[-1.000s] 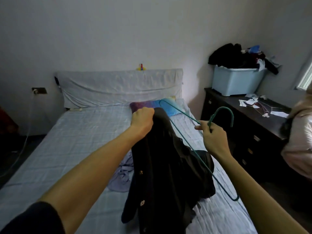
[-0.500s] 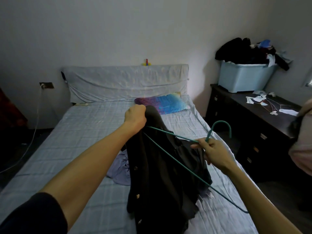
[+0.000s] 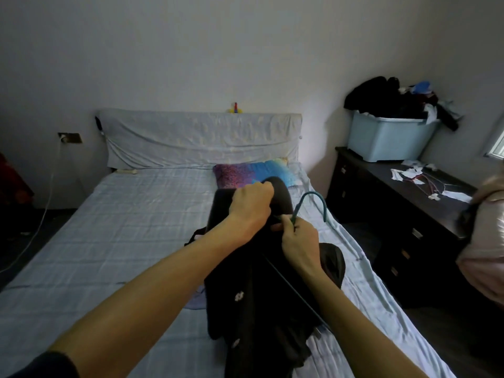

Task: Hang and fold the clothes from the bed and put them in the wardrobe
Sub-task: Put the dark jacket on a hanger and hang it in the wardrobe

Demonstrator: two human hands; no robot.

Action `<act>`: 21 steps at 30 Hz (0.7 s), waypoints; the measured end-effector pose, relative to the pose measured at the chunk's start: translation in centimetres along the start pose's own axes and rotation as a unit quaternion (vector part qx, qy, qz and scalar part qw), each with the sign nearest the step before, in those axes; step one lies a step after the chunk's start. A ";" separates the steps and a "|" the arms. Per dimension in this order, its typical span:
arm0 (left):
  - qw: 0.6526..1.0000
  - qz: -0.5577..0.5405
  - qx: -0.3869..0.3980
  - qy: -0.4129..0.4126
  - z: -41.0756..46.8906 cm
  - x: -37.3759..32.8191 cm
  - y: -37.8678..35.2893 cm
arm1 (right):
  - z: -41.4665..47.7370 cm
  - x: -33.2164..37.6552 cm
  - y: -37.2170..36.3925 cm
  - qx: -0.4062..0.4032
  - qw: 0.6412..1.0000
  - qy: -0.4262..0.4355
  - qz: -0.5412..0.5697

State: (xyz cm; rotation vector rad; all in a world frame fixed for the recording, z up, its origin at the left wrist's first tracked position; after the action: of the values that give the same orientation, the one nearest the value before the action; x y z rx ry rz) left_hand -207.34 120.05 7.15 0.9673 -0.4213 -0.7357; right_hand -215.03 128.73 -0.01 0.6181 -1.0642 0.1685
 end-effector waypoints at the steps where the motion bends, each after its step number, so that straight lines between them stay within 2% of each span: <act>1: 1.000 0.002 -0.003 -0.013 -0.3 -0.5 -0.2 | 0.4 0.1 0.2 -0.014 1.000 0.009 0.004; 3: 0.999 -0.038 -0.007 -0.037 -1.1 -0.5 -0.8 | 0.9 -0.4 1.1 -0.034 0.999 0.022 0.005; 6: 0.981 -0.169 -0.003 -0.096 -2.0 1.1 -2.5 | 0.4 -1.7 1.9 -0.048 0.998 0.028 0.014; 8: 0.974 -0.170 0.025 -0.150 -2.1 2.3 -3.8 | -0.1 -1.8 2.1 -0.050 0.998 0.043 0.021; 10: 0.970 -0.188 0.025 -0.149 -1.8 2.6 -4.8 | -0.4 -1.4 2.0 -0.050 0.996 0.068 0.027; 14: 0.984 -0.125 0.008 -0.124 -1.2 1.4 -5.4 | -0.4 -1.6 2.0 -0.036 0.996 0.082 0.012; 18: 0.985 -0.072 -0.003 -0.156 -1.4 1.4 -6.3 | 0.4 -2.5 2.9 -0.006 0.983 0.148 -0.104; 21: 0.985 -0.071 -0.016 -0.158 -2.0 1.1 -7.4 | 0.1 -4.1 3.6 -0.082 0.978 0.180 -0.070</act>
State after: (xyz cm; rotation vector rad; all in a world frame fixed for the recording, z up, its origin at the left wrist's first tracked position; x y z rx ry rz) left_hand -208.05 117.80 -0.22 0.8585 -0.6192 -1.0287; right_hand -218.63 132.30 -2.03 0.4882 -0.6727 0.0640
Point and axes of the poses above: each hand's wrist, its own z-axis towards the middle knuckle, its own y-axis out of the back of the hand, x = y × z, the point moved 3 cm from there along z, towards the middle knuckle, and after that the axes turned 8 degrees about -x, right-handed, at the moved point
